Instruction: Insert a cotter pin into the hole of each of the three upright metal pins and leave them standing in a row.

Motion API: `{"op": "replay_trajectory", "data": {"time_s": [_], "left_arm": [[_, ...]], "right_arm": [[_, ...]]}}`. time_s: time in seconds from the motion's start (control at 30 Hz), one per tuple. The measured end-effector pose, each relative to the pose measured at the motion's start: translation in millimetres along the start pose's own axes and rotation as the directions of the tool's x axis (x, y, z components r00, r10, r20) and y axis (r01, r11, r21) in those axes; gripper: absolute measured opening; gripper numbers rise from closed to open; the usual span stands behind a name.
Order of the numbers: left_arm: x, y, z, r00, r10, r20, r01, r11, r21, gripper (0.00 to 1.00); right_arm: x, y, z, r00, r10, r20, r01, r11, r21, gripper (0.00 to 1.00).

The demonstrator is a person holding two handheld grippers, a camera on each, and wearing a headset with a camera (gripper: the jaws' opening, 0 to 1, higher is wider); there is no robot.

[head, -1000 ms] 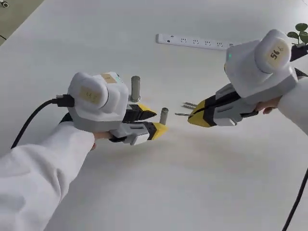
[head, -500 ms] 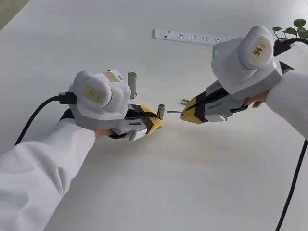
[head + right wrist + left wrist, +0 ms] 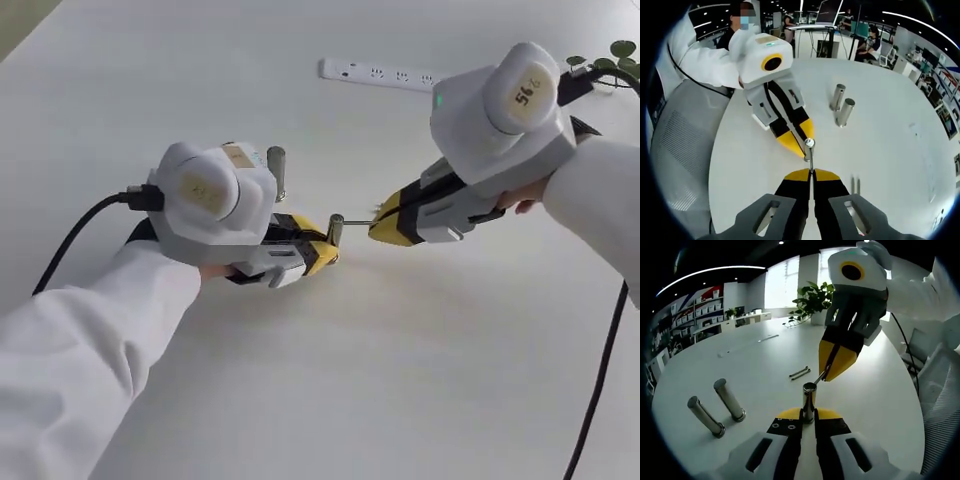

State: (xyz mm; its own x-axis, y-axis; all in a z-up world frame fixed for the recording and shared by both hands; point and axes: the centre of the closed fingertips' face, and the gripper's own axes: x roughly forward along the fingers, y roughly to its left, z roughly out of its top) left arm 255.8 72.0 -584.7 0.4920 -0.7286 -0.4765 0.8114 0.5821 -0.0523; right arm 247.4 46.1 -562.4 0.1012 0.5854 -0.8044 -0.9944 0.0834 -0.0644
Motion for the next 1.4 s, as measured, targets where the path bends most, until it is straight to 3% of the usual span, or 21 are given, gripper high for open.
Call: {"op": "replay_trajectory", "data": {"time_s": [0.57,0.8,0.83,0.9,0.93,1.0,1.13,1.27,1.4], "left_arm": [[-0.4,-2.4,-0.5,1.0000,0.004,-0.007,-0.003,1.000,0.012,0.07],[-0.3,-2.4,-1.1,1.0000,0.002,-0.007,-0.002,1.000,0.008,0.07],[-0.3,-2.4,-1.3,1.0000,0.001,-0.007,-0.001,1.000,0.006,0.07],[-0.5,-2.4,-2.1,1.0000,-0.002,-0.008,0.002,1.000,0.002,0.07],[-0.6,-2.2,-2.8,0.9999,-0.001,-0.011,0.001,1.000,0.002,0.07],[-1.0,-2.0,-4.1,0.9999,-0.001,-0.015,0.001,1.000,0.004,0.07],[-1.9,-1.4,-5.5,0.9998,-0.001,-0.018,0.001,1.000,0.002,0.07],[-2.6,-1.5,-5.5,0.9999,-0.003,-0.017,0.003,1.000,0.005,0.07],[-2.9,-1.3,-5.3,0.9999,-0.003,-0.015,0.003,1.000,0.004,0.07]], "right_arm": [[15.4,2.8,4.4,0.9987,0.027,-0.044,-0.030,0.996,-0.086,0.00],[18.4,3.0,8.3,0.9991,0.024,-0.035,-0.028,0.993,-0.113,0.00],[19.5,1.5,10.2,0.9996,0.017,-0.024,-0.020,0.991,-0.129,0.01],[20.4,-1.7,12.1,0.9999,0.006,-0.009,-0.007,0.992,-0.122,0.21],[19.9,-3.4,10.9,0.9999,-0.003,-0.011,0.002,0.992,-0.127,0.25],[17.6,-5.1,7.9,0.9997,-0.005,-0.025,0.002,0.990,-0.141,0.17],[12.4,-5.5,5.8,1.0000,-0.005,-0.007,0.004,0.995,-0.104,0.14],[7.7,-1.3,8.1,1.0000,0.003,0.007,-0.002,0.996,-0.084,0.03],[7.8,0.6,8.6,1.0000,-0.004,0.006,0.004,0.997,-0.080,0.05]]}}
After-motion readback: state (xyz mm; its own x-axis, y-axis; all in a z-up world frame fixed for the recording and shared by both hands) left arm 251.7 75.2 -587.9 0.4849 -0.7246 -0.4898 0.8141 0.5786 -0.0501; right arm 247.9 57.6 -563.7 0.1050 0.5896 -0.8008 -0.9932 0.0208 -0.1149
